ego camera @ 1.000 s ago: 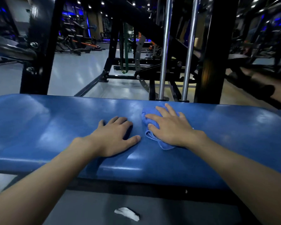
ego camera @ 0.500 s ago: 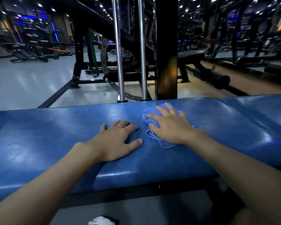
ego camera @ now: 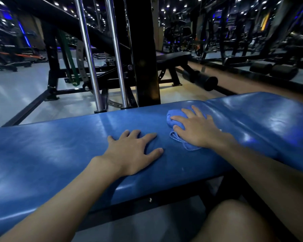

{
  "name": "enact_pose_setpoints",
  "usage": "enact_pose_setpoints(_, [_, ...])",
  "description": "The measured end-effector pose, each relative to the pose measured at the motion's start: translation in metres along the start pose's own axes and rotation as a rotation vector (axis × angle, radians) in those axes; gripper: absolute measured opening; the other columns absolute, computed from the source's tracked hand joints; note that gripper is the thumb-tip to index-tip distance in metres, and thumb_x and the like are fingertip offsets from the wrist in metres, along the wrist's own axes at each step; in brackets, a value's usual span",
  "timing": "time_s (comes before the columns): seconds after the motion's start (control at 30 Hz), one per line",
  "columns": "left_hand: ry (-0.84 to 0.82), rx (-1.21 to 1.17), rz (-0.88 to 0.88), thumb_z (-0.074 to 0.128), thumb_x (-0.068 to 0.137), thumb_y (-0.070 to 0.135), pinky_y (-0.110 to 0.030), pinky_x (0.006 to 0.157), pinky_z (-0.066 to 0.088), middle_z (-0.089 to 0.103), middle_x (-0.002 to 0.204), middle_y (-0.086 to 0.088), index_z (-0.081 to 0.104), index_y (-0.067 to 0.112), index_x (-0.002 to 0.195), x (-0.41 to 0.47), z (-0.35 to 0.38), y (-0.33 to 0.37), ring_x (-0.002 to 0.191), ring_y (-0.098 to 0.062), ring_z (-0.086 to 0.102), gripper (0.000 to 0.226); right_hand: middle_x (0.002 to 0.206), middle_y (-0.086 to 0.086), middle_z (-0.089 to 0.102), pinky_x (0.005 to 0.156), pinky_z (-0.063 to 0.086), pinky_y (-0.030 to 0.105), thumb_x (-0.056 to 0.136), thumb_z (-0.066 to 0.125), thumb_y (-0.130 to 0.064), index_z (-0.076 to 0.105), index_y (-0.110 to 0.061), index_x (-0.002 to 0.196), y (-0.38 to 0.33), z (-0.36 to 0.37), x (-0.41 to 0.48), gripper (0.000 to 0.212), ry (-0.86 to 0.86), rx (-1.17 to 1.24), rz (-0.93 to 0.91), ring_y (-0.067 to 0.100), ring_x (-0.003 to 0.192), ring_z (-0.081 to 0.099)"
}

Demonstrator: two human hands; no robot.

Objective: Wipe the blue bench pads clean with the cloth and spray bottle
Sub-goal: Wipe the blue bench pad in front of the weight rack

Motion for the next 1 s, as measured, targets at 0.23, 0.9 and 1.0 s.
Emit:
enact_pose_setpoints(0.23, [-0.039,0.050,-0.063,0.010,0.078,0.088,-0.066,0.102,0.031,0.032,0.151,-0.006,0.015,0.057,0.145,0.006,0.002,0.012,0.141,-0.034,0.028,0.075,0.162,-0.006,0.015,0.110,0.017,0.058,0.096,0.026,-0.048,0.036,-0.051,0.141,0.063,-0.012,-0.014,0.046,0.012,0.042,0.208,0.023,0.150,-0.003])
enact_pose_setpoints(0.9, [-0.005,-0.085,0.027,0.009,0.073,0.087,-0.062,0.111,0.020,0.027,0.156,0.004,0.022,0.051,0.149,-0.004,0.007,-0.006,0.147,-0.019,0.018,0.086,0.165,0.003,0.010,0.120,0.014,0.047,0.091,0.036,-0.063,0.025,-0.044,0.150,0.076,-0.017,-0.064,0.063,0.019,0.079,0.329,0.035,0.150,0.003])
enact_pose_setpoints(1.0, [0.040,-0.177,0.050,0.020,0.078,0.081,-0.056,0.118,0.015,0.028,0.158,0.007,0.031,0.046,0.148,-0.014,0.003,-0.013,0.149,-0.015,0.019,0.079,0.165,0.002,0.008,0.120,0.010,0.047,0.091,0.034,-0.064,0.024,-0.045,0.150,0.042,-0.012,-0.067,0.063,0.034,0.060,0.258,0.033,0.151,0.000])
Point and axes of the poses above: each hand's wrist, its own x-axis towards the middle knuckle, its own z-axis out of the palm, y = z × x, the point moved 5 cm from there along x, towards the middle knuckle
